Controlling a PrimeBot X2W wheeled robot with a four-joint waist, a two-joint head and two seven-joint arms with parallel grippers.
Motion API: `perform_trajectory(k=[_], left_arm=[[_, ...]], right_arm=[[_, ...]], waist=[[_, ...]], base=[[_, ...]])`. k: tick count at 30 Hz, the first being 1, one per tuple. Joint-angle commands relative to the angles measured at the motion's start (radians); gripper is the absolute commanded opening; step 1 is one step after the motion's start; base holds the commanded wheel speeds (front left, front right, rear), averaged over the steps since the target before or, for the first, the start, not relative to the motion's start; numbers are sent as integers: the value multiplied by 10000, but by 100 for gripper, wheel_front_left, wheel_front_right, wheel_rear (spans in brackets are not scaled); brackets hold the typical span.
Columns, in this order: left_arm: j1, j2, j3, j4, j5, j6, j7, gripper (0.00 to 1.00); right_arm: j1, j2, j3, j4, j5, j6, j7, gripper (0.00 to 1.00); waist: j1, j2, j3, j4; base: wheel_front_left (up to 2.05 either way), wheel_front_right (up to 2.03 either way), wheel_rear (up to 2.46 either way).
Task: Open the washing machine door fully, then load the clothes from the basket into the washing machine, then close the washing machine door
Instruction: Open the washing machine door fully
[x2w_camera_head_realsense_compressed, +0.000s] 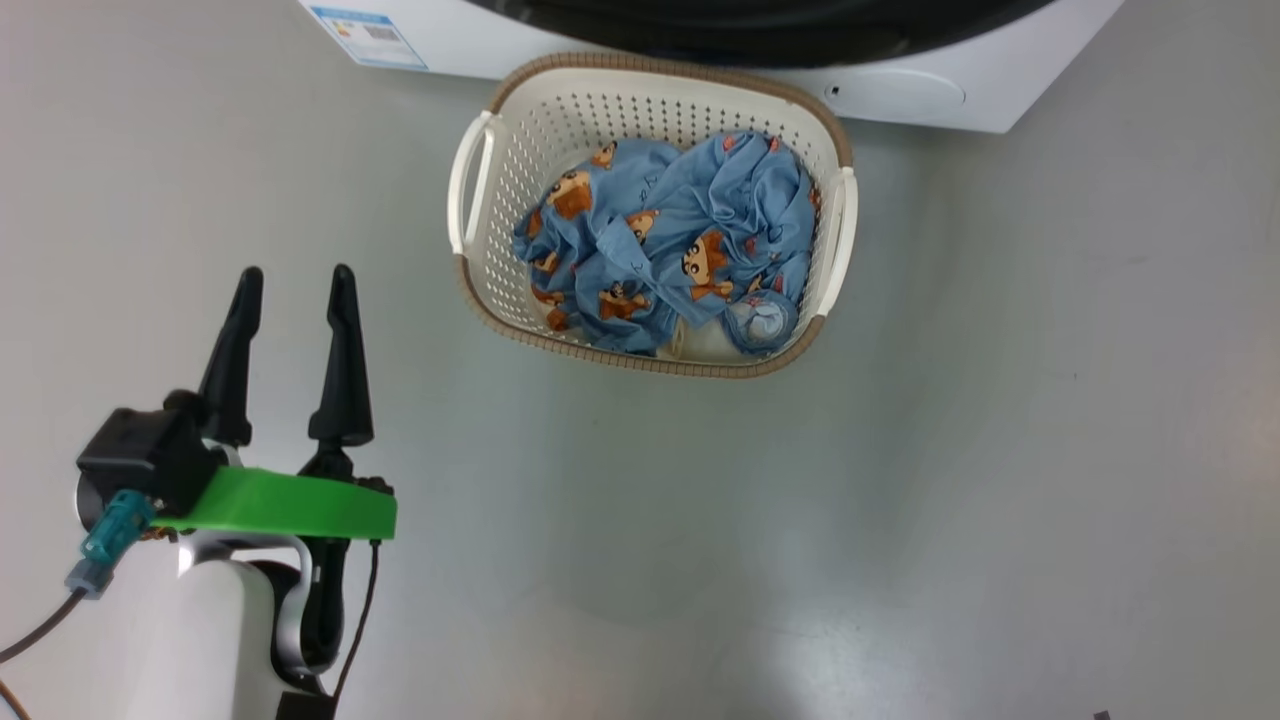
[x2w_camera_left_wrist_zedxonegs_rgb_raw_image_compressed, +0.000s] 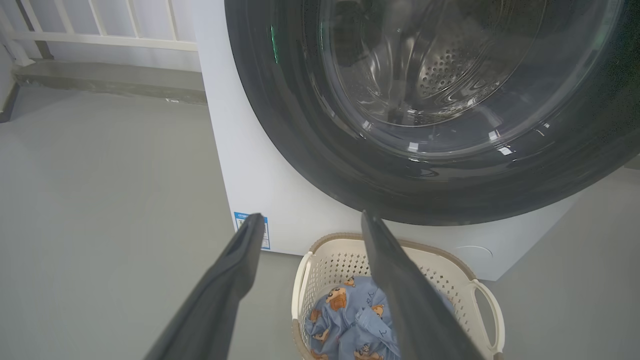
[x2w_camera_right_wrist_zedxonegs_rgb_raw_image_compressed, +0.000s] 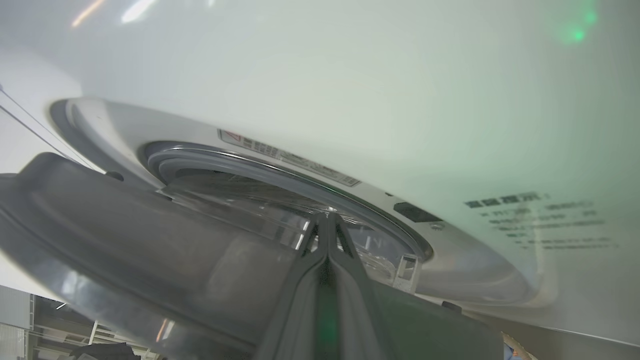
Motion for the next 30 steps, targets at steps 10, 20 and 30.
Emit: perform_trajectory(k=[10,20,30], left_arm=[[370,212,397,88,-5,-27,-63,100],[999,216,467,363,127,-27,-63,100],[1651,218,506,534,240,-27,-63,100]], right_arm=[[1458,438,530,-712,420,17,695,0],[3531,434,730,-1431,1077,17,1324,0],[5498,797,854,-2197,1757,17,1722,0]], waist=[[-1,-1,-1072,-28],[-1,-1,-2446,74],[-1,-1,-3664,435]], base=[[0,0,0],[0,0,0],[0,0,0]])
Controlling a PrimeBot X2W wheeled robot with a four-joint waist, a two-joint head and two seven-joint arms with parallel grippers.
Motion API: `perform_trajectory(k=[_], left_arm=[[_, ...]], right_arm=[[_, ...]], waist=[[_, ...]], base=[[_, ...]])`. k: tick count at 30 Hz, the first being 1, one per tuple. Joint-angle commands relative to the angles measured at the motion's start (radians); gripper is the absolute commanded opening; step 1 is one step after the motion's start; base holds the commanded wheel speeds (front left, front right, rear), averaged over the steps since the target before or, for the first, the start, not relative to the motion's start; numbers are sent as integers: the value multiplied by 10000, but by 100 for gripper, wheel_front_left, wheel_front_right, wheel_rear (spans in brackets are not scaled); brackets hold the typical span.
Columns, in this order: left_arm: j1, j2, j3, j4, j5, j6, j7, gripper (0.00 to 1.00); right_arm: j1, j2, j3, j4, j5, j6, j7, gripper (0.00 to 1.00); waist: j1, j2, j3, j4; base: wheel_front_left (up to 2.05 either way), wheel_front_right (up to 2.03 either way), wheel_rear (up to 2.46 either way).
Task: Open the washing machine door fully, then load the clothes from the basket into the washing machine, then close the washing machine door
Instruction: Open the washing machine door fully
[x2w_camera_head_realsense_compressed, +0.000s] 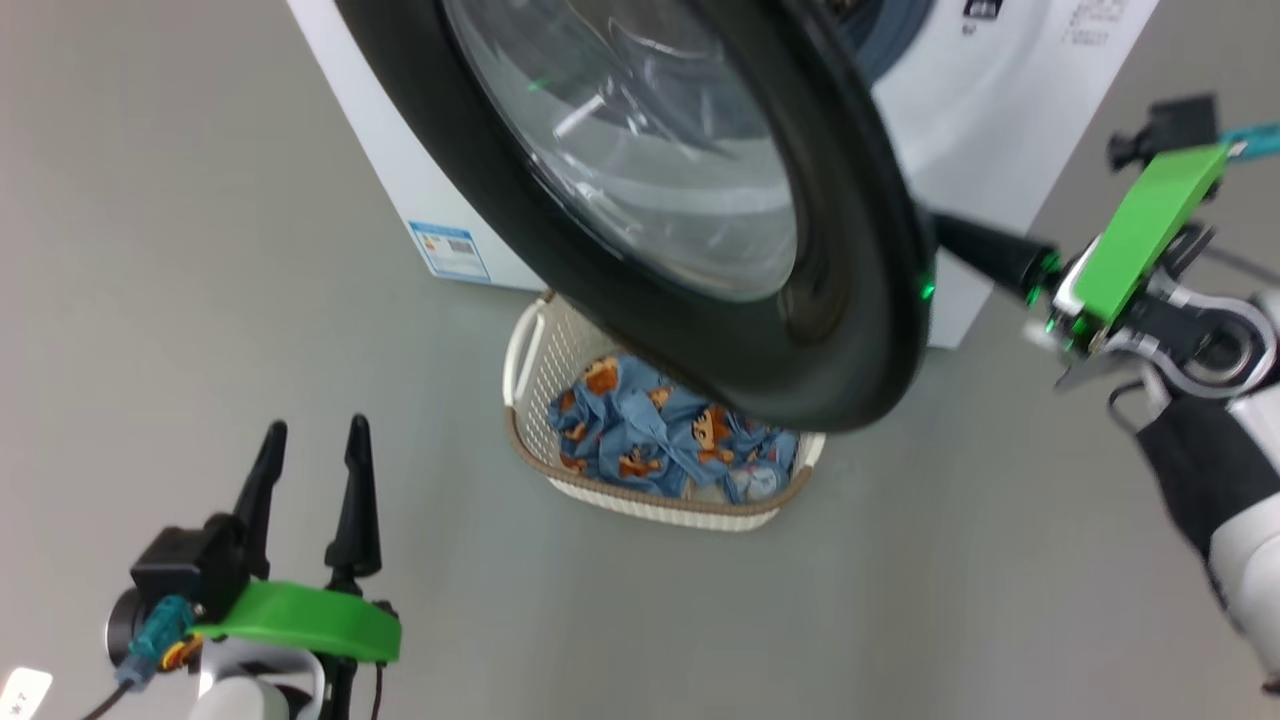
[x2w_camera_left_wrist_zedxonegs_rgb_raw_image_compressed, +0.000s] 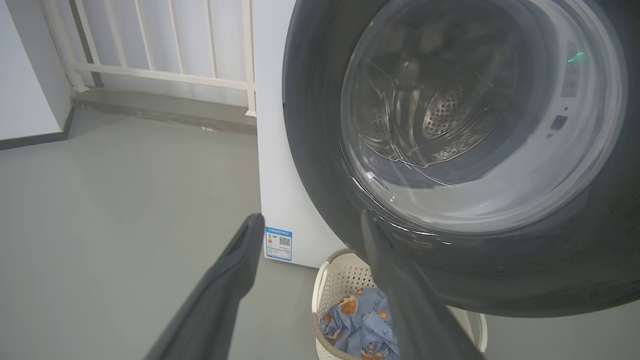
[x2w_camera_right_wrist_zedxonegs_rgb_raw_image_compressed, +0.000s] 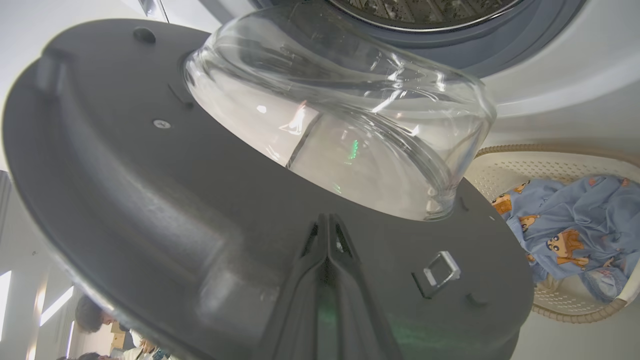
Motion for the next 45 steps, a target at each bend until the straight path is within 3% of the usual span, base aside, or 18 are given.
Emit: perform_trajectory(k=[1,13,24,34,45], left_arm=[[95,224,364,-157,104,-27,-63,100],[694,270,436,53,263,-27,-63,100],[852,412,355,148,292,-24,-63,100],[930,456,381,77,284,23,-63,100],[957,437,439,-23,245,104,-63,100]], right_arm=[[341,258,186,-417,236,19,97,0],[2250,594,384,-1411,624,19,329,0],[3058,905,471,-1691,814,19,429,0],[3206,1073,516,-1674,779,19,509,0],[3139,1075,441,-1592,621,19,427,0]], waist=[[0,0,-567,277],[0,0,-1610,1189],[0,0,-1964,1895],[0,0,-2023,2025],[0,0,-2041,1591]], base=[[0,0,0],[0,0,0],[0,0,0],[0,0,0],[0,0,0]])
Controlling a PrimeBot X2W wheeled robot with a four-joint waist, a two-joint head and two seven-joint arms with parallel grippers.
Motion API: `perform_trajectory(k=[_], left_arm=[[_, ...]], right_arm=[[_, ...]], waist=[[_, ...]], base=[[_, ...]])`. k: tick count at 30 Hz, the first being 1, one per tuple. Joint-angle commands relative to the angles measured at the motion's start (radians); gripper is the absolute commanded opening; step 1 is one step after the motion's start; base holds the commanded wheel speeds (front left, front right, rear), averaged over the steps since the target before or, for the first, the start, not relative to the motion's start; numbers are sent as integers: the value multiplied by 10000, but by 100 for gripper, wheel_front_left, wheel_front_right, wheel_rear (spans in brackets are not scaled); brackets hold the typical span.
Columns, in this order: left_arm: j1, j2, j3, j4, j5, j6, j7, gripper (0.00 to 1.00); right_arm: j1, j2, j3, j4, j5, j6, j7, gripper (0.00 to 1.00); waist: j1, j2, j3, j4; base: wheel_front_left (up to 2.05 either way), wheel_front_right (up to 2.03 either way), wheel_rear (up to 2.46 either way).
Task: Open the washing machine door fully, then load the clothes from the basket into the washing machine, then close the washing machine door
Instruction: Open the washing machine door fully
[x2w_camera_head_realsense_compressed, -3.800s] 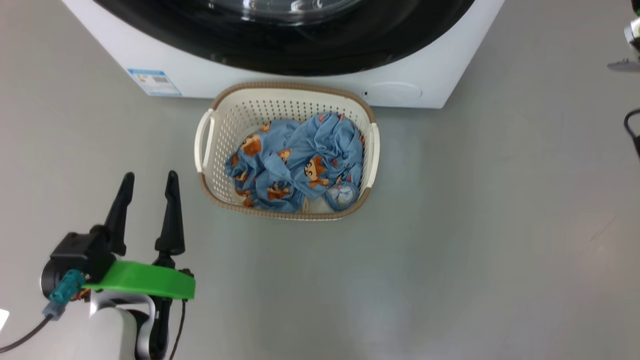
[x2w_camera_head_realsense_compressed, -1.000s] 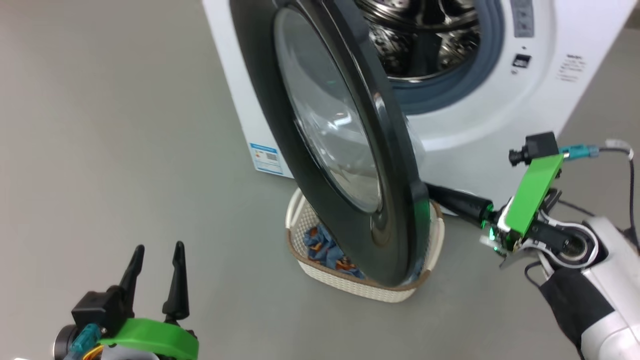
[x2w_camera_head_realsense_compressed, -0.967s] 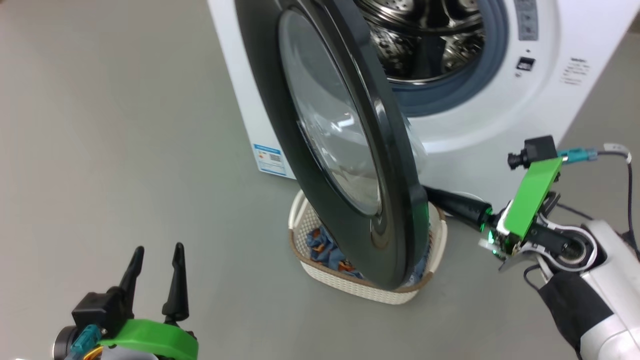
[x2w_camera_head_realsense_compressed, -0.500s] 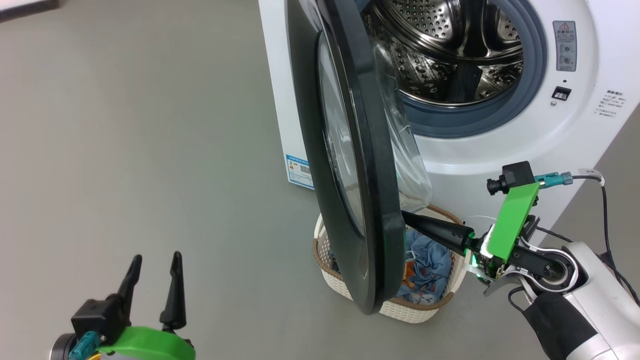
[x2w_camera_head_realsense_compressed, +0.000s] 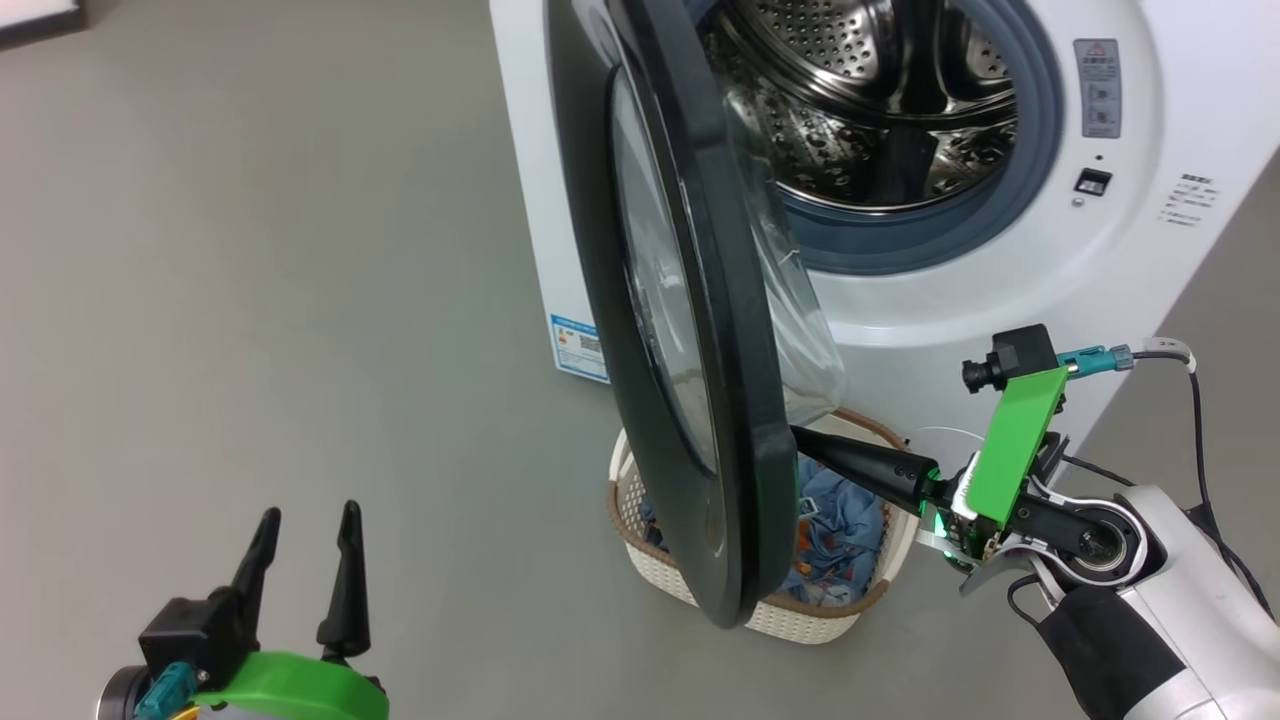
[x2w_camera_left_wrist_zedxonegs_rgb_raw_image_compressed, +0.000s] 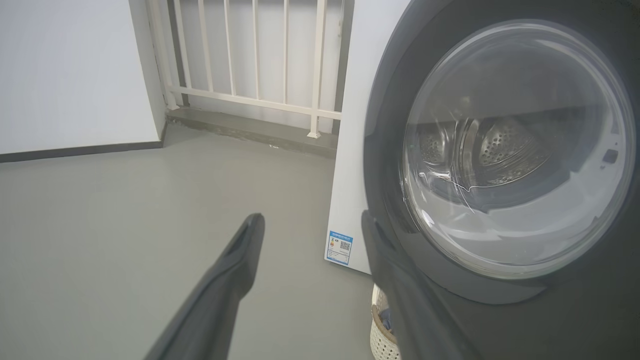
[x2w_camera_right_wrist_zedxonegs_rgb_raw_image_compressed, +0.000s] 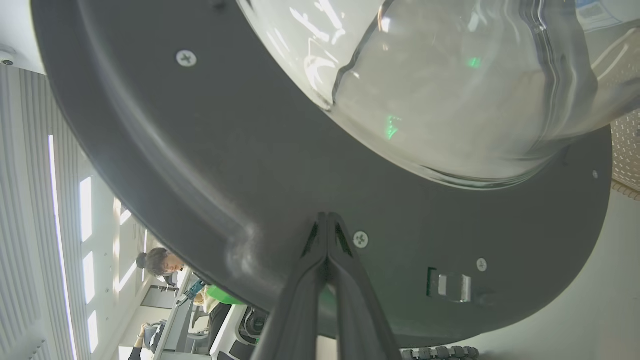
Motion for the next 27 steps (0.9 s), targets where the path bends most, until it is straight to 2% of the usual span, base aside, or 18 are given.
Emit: perform_trajectory(k=[1,3,4,5,6,7,8,18,27], left_arm=[[-146,195,363,-310,31,47,-63,100],[-131,193,370,-328,26,49,-63,100],[-124,192,374,-338,22,49,-63,100],[-115,191,374,-342,15,49,-63,100],[-105,188,373,-344,7,48,-63,100],[-93,185,371,-346,-2,47,-63,100],[-83,181,366,-348,-12,47,-63,100],[-64,134,349,-418,-79,63,-63,100],[9,90,435,-564,-79,110,-63,100]], right_arm=[[-45,42,42,-269,16,17,-77,0],[-48,32,14,-307,-47,17,-143,0],[-54,29,-11,-343,-92,17,-208,6],[-56,38,-33,-375,-116,17,-255,36],[-57,38,-43,-430,-154,17,-294,49],[-55,40,-69,-490,-200,17,-368,87],[-49,36,-77,-548,-266,17,-438,100],[137,-41,95,-1310,-1414,17,-1511,100],[564,-409,313,-2236,-3311,17,-3968,100]], waist=[[0,-1,-39,-197],[0,-1,-67,-352],[0,-1,-77,-440],[0,-1,-92,-537],[0,-1,-108,-645],[0,-1,-121,-754],[0,-1,-135,-869],[0,-1,-126,-1994],[0,-1,-147,-2926]], base=[[0,0,0],[0,0,0],[0,0,0],[0,0,0],[0,0,0],[0,0,0],[0,0,0],[0,0,0],[0,0,0]])
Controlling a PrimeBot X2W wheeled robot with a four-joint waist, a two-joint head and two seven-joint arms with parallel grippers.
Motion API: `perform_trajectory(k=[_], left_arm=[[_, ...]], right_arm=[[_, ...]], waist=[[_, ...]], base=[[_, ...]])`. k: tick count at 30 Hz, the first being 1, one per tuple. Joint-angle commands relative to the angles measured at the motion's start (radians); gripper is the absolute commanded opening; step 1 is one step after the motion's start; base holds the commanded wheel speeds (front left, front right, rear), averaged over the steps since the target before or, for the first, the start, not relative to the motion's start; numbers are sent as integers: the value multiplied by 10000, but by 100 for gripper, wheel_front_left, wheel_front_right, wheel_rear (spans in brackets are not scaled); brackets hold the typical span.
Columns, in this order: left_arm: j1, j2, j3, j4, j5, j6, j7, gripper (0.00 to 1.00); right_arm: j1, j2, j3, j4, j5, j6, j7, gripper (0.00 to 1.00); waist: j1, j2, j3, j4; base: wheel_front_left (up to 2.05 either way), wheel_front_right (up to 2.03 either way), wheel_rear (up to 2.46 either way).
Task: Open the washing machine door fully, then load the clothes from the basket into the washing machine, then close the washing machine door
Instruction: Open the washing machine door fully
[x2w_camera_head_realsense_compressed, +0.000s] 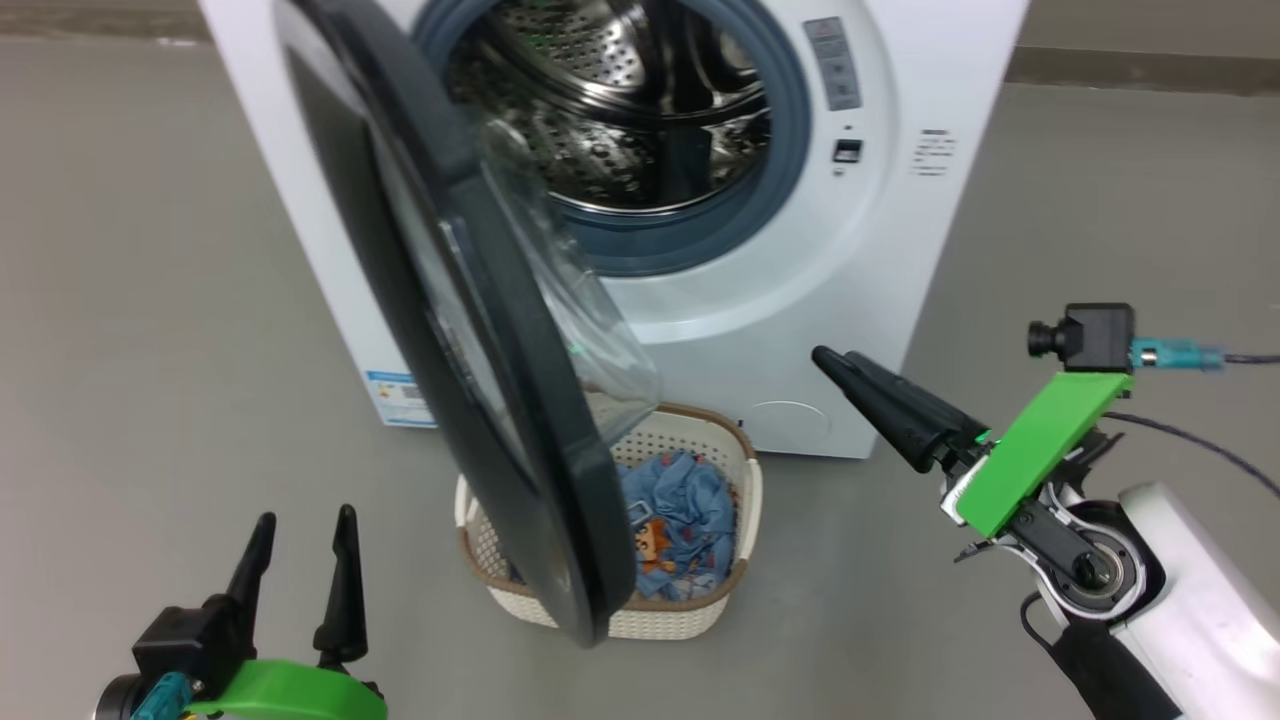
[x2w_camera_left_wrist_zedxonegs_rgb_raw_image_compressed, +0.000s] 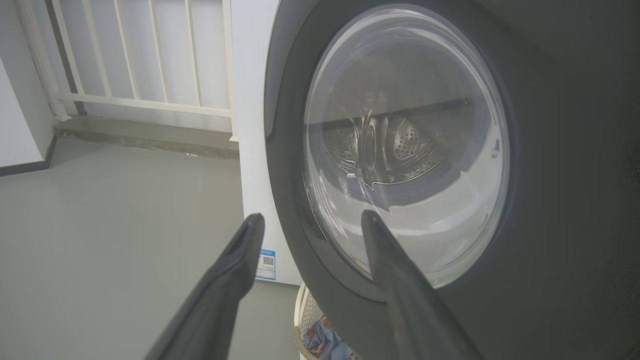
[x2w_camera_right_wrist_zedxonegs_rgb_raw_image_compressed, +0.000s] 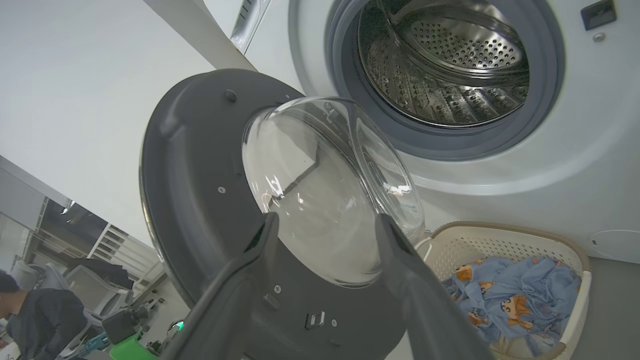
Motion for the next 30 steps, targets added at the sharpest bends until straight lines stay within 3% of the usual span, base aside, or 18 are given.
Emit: perform_trajectory(k=[1,16,23,30], left_arm=[[-177,130,367,-326,-56,72,-65,100],[163,84,629,-652,-49,111,-65,100],[301,61,653,-752,-39,105,-65,100],[366,48,653,-809,26,102,-65,100]], right_arm=[[106,-98,176,-370,-333,17,-342,100],[1375,-577,89,-180,-4134,17,-5114,100],[2119,-418,-850,258,-6034,17,-5699,100],[2804,214,-1780,54,-7694,17,-5736,100]], waist=[[0,0,-11,-369],[0,0,-28,-1022],[0,0,-89,-1138],[0,0,-100,-1212]], base=[[0,0,0],[0,0,0],[0,0,0],[0,0,0]])
